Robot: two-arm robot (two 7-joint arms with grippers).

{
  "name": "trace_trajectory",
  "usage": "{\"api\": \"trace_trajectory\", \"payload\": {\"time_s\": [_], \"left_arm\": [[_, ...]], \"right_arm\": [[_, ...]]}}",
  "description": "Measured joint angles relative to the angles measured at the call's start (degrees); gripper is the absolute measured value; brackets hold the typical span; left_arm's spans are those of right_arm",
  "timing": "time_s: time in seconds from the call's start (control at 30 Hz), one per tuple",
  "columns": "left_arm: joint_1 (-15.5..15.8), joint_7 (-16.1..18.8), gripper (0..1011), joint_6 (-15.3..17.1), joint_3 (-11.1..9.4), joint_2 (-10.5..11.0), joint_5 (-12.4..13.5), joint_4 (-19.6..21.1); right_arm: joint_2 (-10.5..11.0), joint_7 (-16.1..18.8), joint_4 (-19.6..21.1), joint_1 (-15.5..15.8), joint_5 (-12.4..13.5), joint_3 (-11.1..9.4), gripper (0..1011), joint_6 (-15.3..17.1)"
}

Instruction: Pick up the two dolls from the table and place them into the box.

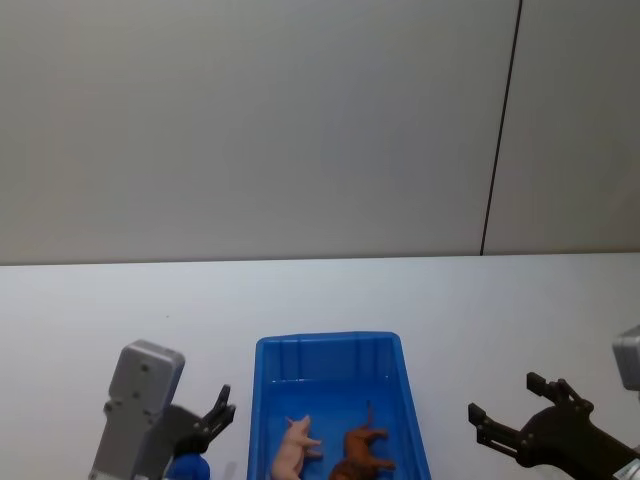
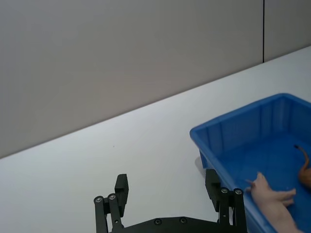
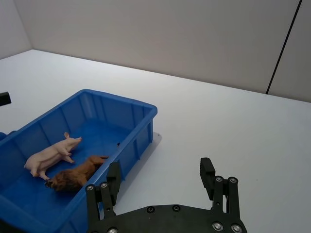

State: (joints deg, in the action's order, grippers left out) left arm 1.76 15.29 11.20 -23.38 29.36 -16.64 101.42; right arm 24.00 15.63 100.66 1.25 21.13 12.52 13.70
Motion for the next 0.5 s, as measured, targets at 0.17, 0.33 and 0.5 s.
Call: {"api": "trace_trajectory", "payload": {"time_s": [0.17, 0.33, 0.5], "left_arm": [[-1.4, 0.8, 1002, 0.3, 0.2, 0.6, -1.4, 0.0], [-2.8, 1.1, 1002, 0.5, 0.5, 1.1, -2.8, -0.1], [-3.7, 1.1, 1002, 0.6, 0.8, 1.4, -4.0, -0.2]], "right_arm": [[0.0, 0.0, 0.0, 0.0, 0.0, 0.0, 1001, 0.0], [0.1, 0.0, 0.0, 0.0, 0.1, -0.1, 1001, -0.1], [0.1, 0.0, 0.0, 0.1, 0.1, -0.1, 1001, -0.1]]}}
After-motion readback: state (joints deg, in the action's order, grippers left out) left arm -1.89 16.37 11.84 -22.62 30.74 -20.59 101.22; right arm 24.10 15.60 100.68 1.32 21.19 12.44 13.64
